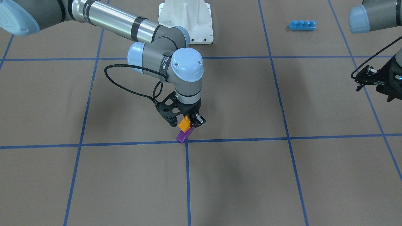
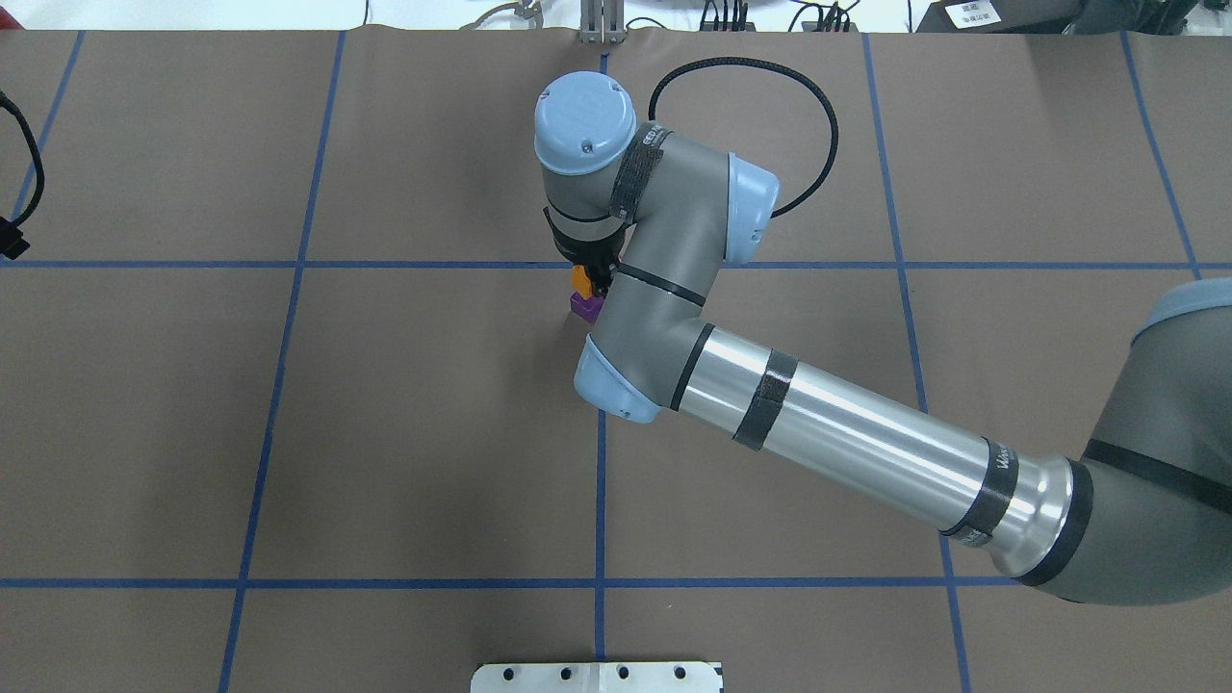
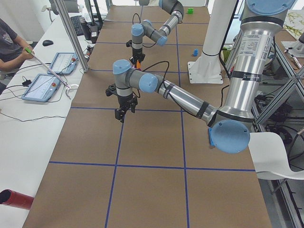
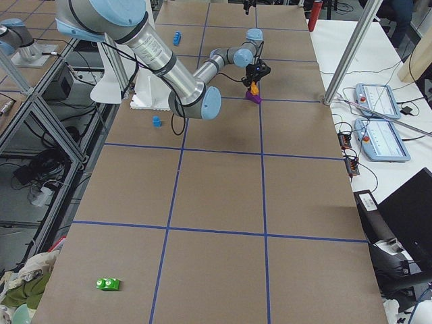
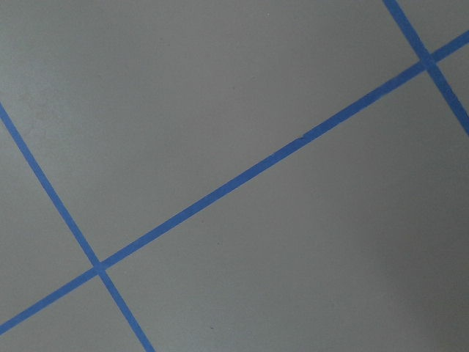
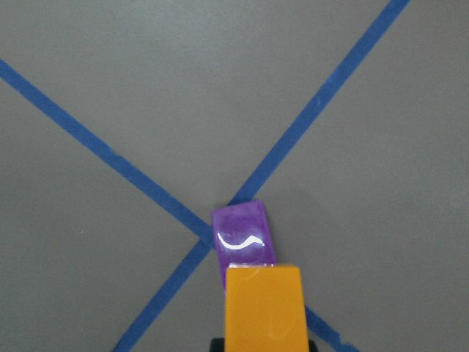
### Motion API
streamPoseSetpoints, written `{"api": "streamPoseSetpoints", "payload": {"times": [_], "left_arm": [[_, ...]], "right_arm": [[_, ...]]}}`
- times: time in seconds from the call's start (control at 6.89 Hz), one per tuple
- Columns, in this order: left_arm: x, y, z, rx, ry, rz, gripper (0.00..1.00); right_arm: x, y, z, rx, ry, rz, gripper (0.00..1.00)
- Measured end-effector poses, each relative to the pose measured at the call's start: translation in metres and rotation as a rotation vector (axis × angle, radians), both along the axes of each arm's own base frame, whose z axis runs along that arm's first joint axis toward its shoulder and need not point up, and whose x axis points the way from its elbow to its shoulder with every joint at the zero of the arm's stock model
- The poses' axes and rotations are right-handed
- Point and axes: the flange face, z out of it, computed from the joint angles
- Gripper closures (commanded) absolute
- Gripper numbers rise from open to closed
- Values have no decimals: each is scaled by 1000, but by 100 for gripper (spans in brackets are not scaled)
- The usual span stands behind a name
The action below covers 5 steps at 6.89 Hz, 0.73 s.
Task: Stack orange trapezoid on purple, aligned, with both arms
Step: 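Lower the orange trapezoid onto the purple block and align it with the right gripper, then adjust the orange trapezoid's alignment on the purple block with the right gripper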
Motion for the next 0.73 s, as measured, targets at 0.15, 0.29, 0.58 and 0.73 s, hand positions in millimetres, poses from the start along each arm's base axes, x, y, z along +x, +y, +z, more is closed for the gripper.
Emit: {"api": "streamPoseSetpoints", "payload": {"times": [0.15, 0.29, 0.58, 0.73], "left_arm": [[0, 0, 0, 0, 0, 0, 0], [0, 0, 0, -1, 0, 1, 0], [0, 0, 2, -3, -1, 0, 0], [0, 0, 3, -5, -2, 0, 0]], "right_arm": [[-1, 0, 1, 5, 4, -3, 100], [-1, 1, 0, 12, 13, -8, 100], [-2, 3, -16, 24, 56, -34, 100], [-5, 5, -20, 33, 79, -42, 100]]}}
